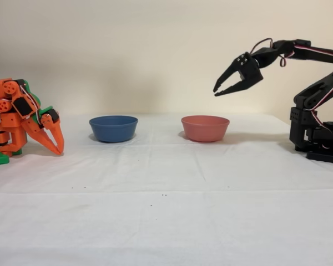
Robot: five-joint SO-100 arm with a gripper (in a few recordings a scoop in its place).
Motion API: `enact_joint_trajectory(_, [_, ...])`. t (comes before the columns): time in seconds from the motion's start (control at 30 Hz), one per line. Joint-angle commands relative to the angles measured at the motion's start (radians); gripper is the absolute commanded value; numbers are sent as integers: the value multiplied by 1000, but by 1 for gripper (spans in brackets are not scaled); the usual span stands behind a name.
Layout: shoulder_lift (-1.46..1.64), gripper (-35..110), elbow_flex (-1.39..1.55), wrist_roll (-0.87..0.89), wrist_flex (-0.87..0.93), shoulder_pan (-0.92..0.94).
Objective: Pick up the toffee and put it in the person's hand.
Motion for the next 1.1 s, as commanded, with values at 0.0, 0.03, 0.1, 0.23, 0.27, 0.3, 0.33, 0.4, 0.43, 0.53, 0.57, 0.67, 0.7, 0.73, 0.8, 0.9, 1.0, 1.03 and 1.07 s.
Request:
enact_joint_trajectory(0.0, [132, 0, 109, -32, -26, 18])
enact_joint_trajectory(0.03, [161, 0, 144, -40, -26, 20])
enact_joint_trajectory(0.1, [221, 0, 206, -46, -25, 20])
enact_joint_trajectory(0.23, [339, 0, 311, -21, -8, 18])
enact_joint_trajectory(0.27, [365, 0, 336, -18, -2, 18])
enact_joint_trajectory(0.3, [391, 0, 357, -17, 6, 18])
enact_joint_trajectory(0.33, [417, 0, 377, -17, 15, 18])
enact_joint_trajectory(0.4, [471, 0, 411, -21, 37, 18])
enact_joint_trajectory(0.43, [500, 0, 430, -23, 48, 18])
enact_joint_trajectory(0.53, [597, 0, 494, -31, 83, 20])
enact_joint_trajectory(0.57, [632, 0, 515, -34, 98, 18])
enact_joint_trajectory(0.67, [744, 0, 578, -44, 150, 18])
enact_joint_trajectory(0.7, [779, 0, 594, -48, 169, 18])
enact_joint_trajectory(0.73, [810, 0, 606, -49, 187, 18])
enact_joint_trajectory(0.8, [841, 0, 617, -54, 218, 18])
enact_joint_trajectory(0.9, [841, 0, 621, -54, 225, 18])
enact_joint_trajectory(1.0, [841, 0, 634, -60, 229, 18])
enact_joint_trajectory(1.03, [841, 0, 635, -61, 235, 18])
enact_joint_trajectory(1.07, [841, 0, 638, -61, 239, 18])
